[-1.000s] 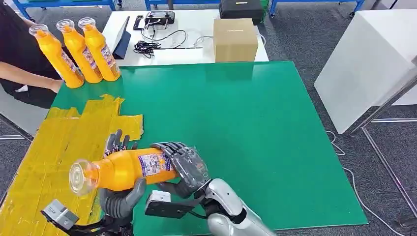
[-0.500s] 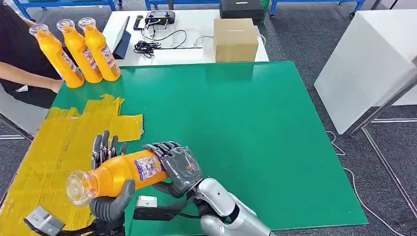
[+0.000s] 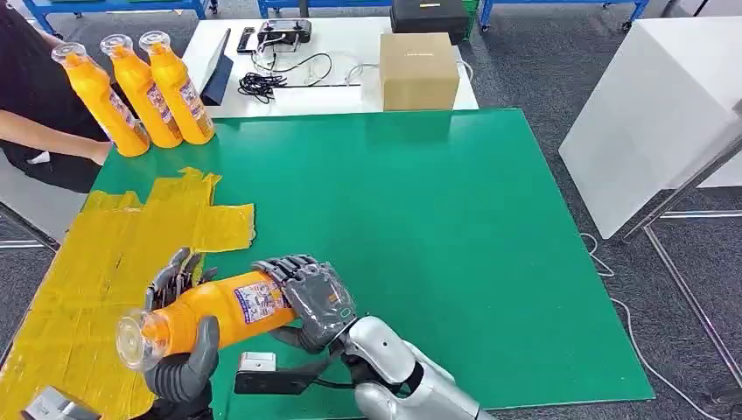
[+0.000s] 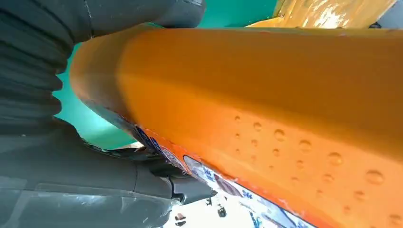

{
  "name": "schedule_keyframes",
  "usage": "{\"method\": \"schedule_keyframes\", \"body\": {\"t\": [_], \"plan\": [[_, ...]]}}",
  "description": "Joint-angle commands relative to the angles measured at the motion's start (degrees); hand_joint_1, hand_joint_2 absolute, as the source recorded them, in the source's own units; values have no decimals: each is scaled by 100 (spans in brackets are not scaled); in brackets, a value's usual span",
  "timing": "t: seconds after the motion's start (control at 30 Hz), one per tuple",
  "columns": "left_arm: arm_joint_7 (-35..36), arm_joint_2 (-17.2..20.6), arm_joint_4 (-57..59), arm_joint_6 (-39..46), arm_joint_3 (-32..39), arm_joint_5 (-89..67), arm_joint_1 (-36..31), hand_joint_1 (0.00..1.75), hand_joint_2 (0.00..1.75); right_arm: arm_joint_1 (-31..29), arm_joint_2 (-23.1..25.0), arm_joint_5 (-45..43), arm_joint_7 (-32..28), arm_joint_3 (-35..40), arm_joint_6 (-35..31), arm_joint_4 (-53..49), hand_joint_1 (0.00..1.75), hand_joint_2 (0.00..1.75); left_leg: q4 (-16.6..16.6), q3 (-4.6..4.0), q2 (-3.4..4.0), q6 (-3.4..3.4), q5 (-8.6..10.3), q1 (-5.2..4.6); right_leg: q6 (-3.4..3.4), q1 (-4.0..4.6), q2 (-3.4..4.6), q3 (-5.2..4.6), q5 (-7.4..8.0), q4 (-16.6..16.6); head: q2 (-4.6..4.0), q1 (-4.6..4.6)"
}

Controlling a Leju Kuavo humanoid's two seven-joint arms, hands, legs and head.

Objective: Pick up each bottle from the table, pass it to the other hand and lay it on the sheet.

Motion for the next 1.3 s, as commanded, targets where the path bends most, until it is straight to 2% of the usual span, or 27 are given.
{"method": "schedule_keyframes", "body": {"t": [0.03, 0.6, 1.2, 1.3], "plan": [[-39, 42, 180, -14, -31, -18, -237, 175, 175, -151, -121, -53, -37, 251, 63, 198, 175, 175, -6, 10, 2, -4, 0, 3, 1, 3, -1, 13, 1, -10, 0, 0], [62, -133, 189, -219, 131, -163, -224, 175, 175, -99, -198, -176, -3, 174, 106, 4, 175, 175, -2, 8, -3, -4, -1, 4, 2, 4, -7, 13, -1, -8, 0, 0], [61, -164, 117, -178, 230, -148, -157, 175, 175, 106, -334, -211, -3, 54, 35, 75, 175, 175, -5, 7, -6, -2, 1, 1, 2, 1, -8, 11, 0, -9, 0, 0], [6, -42, 152, -164, 188, -86, -63, 175, 175, 134, -350, -191, -50, 20, -8, 136, 175, 175, -7, 13, -4, -4, 0, 4, 2, 4, -8, 17, 0, -14, 0, 2]]}}
